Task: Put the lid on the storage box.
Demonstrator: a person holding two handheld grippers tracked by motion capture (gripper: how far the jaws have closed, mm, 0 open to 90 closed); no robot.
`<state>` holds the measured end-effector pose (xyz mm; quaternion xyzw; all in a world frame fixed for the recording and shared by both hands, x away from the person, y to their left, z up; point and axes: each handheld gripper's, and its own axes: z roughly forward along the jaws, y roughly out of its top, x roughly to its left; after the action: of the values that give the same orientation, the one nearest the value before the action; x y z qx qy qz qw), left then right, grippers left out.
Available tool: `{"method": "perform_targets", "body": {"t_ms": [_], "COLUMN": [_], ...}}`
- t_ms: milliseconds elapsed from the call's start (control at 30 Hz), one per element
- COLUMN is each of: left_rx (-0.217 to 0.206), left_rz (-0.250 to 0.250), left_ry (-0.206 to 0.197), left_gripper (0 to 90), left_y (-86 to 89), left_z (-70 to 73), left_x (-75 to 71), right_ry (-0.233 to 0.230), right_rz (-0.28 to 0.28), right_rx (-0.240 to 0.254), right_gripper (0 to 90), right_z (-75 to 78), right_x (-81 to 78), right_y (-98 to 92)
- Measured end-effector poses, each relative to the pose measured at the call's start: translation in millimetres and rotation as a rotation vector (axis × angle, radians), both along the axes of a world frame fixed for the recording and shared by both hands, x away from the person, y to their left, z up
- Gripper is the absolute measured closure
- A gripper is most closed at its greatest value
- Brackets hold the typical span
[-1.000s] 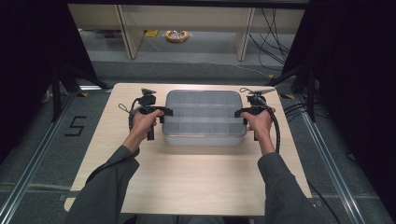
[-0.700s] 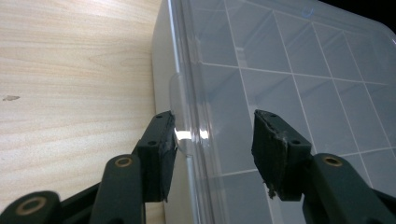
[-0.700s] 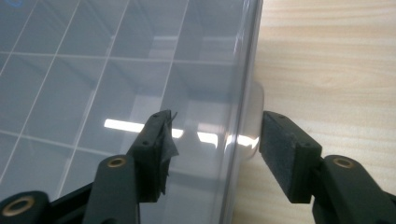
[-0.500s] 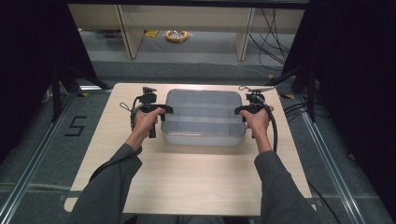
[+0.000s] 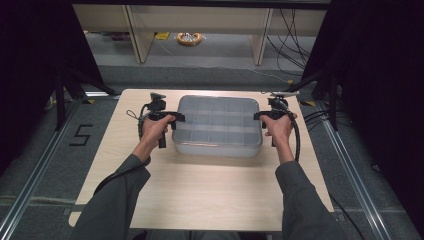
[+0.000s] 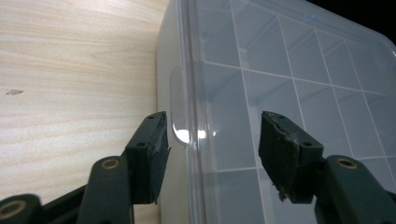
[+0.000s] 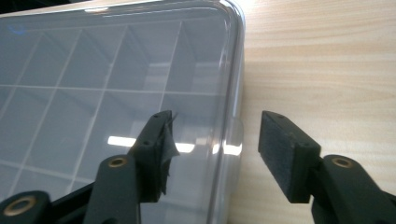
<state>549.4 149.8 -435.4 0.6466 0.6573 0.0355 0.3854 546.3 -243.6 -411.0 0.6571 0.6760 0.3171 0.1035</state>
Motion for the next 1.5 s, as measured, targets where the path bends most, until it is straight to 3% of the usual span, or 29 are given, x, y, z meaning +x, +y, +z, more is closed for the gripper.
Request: {"method": "perform_targets", "body": {"t_ms": [33,67,100,133,233,333,433,467,500,567,600,633,667,733,767,800,900,1033,1133,1200,1233,1267,1300,1400,1433,1467,1500], "left_rx": [0.0,-0.002,-0.001,-0.001,0.002,-0.001,-0.013,-0.006,0.0,-0.001,0.003,0.009,0.01,0.006,0.005,0.005,0.005,0.0,-0.001,-0.006,-0.006,-0.002,-0.002,0.001,0.005,0.012,0.021], "left_rz": [-0.002,-0.005,-0.012,-0.022,-0.033,-0.05,-0.059,-0.066,-0.065,-0.052,-0.05,-0.055,-0.053,-0.05,-0.05,-0.048,-0.05,-0.051,-0.038,-0.036,-0.032,-0.035,-0.035,-0.061,-0.065,-0.072,-0.086], "left_ry": [0.001,0.002,0.007,0.007,0.01,0.01,0.017,0.018,0.017,0.015,0.012,0.011,0.015,0.017,0.017,0.018,0.018,0.027,0.023,0.015,0.012,0.001,0.001,-0.019,-0.029,-0.033,-0.045], "left_gripper": [41.7,41.7,41.8,42.4,43.6,44.6,45.7,46.0,45.8,46.2,46.6,46.6,46.5,46.2,46.2,46.2,46.0,44.6,40.2,39.5,38.9,37.9,37.5,37.5,37.4,37.4,37.4], "left_y": [1.5,2.2,3.1,3.9,4.4,2.9,0.8,0.1,-0.5,-1.9,-2.7,-3.0,-3.7,-4.3,-4.3,-4.5,-4.4,-2.7,1.2,6.2,7.7,11.9,11.9,16.5,17.7,18.2,18.8], "left_z": [0.2,0.4,0.6,0.7,1.1,2.2,1.8,1.0,0.6,-1.0,-2.0,-2.6,-2.9,-2.7,-2.6,-2.3,-2.5,-3.4,-2.5,-0.7,0.2,2.7,2.7,6.3,7.9,8.7,9.6], "left_x": [-1.1,-2.0,-3.6,-5.8,-7.9,-10.2,-10.2,-9.9,-9.6,-8.3,-7.8,-7.6,-7.2,-6.9,-6.6,-6.4,-6.0,-6.5,-7.4,-8.8,-9.5,-12.2,-12.2,-19.1,-22.6,-24.9,-28.5], "right_ry": [0.03,0.03,0.029,0.057,0.045,0.078,0.082,0.109,0.083,0.097,0.067,0.067,0.094,0.076,0.098,0.067,0.064,0.092,0.112,0.091,0.1,0.071,0.071,0.079,0.05,0.05,0.049], "right_rz": [0.008,0.008,-0.006,0.008,0.043,0.014,0.022,-0.011,0.018,-0.012,0.036,0.036,-0.007,0.018,-0.009,0.035,0.025,0.004,-0.003,0.011,-0.005,0.024,0.024,0.022,0.036,0.036,0.013], "right_rx": [0.005,0.005,0.024,0.057,0.071,0.087,0.088,0.122,0.096,0.109,0.072,0.072,0.106,0.085,0.118,0.077,0.073,0.101,0.106,0.085,0.116,0.101,0.101,0.1,0.092,0.092,0.125], "right_gripper": [44.4,44.4,44.5,46.0,46.5,46.6,47.4,45.8,43.8,41.7,41.2,41.2,41.2,41.3,41.2,41.1,39.8,39.4,33.8,32.4,32.1,31.5,31.5,31.0,31.0,31.0,31.0], "right_z": [1.9,1.9,1.9,0.9,-4.3,-7.9,-9.9,-9.2,-11.7,-11.1,-13.3,-13.3,-11.7,-12.8,-12.1,-14.3,-14.4,-12.0,-10.7,-9.6,-7.3,-6.7,-6.7,1.8,5.4,5.4,6.3], "right_x": [-5.9,-5.9,-7.7,-13.6,-15.8,-19.0,-18.5,-18.8,-17.9,-17.5,-15.0,-15.0,-15.1,-13.9,-13.7,-11.6,-10.7,-13.2,-14.1,-14.9,-16.6,-19.1,-19.1,-25.6,-30.3,-30.3,-32.0], "right_y": [-4.2,-4.2,-3.4,-4.1,-6.4,1.8,3.5,7.6,6.7,12.1,8.5,8.5,12.1,9.5,11.3,6.5,8.3,11.6,11.4,7.7,7.7,3.2,3.2,1.7,-0.4,-0.4,1.5]}}
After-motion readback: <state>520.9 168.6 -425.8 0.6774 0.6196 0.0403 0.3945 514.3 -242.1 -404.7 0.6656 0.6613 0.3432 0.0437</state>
